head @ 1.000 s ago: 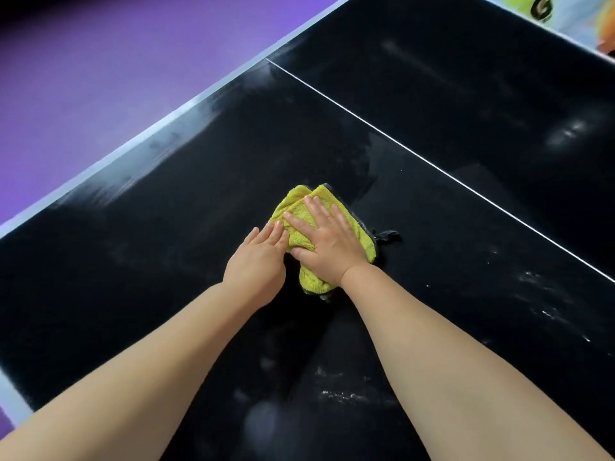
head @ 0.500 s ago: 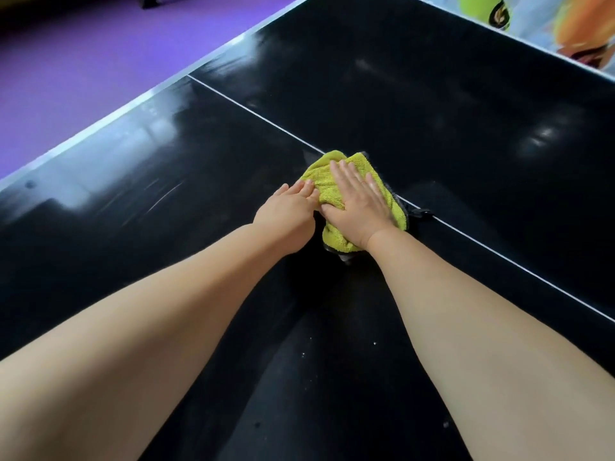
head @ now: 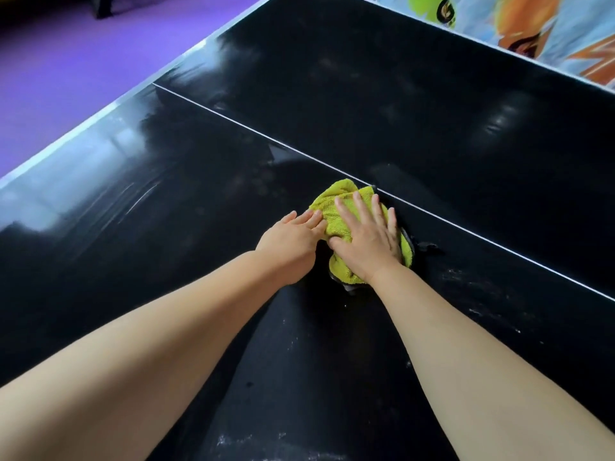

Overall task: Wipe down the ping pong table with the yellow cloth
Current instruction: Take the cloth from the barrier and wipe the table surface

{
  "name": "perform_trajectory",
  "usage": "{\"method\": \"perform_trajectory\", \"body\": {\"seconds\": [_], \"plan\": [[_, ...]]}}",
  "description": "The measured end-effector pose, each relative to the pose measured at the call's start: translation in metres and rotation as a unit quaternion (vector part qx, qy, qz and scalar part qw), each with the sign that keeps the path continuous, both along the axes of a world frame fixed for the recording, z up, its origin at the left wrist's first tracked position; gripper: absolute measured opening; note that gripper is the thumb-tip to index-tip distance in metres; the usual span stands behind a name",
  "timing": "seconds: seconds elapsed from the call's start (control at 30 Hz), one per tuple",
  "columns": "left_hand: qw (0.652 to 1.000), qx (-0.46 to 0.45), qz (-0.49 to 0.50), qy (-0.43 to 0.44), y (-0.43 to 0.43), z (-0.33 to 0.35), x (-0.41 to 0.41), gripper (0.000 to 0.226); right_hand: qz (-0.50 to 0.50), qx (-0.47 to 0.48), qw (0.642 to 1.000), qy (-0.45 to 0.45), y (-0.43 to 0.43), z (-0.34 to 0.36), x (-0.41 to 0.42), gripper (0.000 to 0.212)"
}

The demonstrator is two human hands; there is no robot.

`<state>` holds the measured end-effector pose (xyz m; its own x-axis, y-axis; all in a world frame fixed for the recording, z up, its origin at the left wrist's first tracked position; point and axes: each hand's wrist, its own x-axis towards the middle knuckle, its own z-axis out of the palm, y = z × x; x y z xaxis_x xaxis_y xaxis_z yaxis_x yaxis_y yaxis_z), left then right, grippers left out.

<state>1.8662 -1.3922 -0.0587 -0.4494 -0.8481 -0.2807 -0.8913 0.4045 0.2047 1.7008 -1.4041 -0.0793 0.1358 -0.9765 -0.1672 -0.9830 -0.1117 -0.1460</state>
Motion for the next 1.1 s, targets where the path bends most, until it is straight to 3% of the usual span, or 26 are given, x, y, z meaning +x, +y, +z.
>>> {"method": "perform_trajectory", "body": {"seconds": [0.23, 0.77, 1.1], "plan": [[0.994, 0.011, -0.048, -0.094, 0.105, 0.017, 0.051, 0.06, 0.05, 0.005, 0.999, -0.001, 0.104, 0.003, 0.05, 0.074], [0.994, 0.06, 0.026, -0.09, 0.407, 0.034, 0.184, 0.059, 0.185, 0.054, 0.981, 0.026, 0.371, 0.012, 0.18, 0.075], [0.989, 0.117, 0.07, -0.062, 0.53, 0.041, 0.201, 0.065, 0.235, 0.051, 0.971, -0.01, 0.491, 0.01, 0.198, 0.076]]}}
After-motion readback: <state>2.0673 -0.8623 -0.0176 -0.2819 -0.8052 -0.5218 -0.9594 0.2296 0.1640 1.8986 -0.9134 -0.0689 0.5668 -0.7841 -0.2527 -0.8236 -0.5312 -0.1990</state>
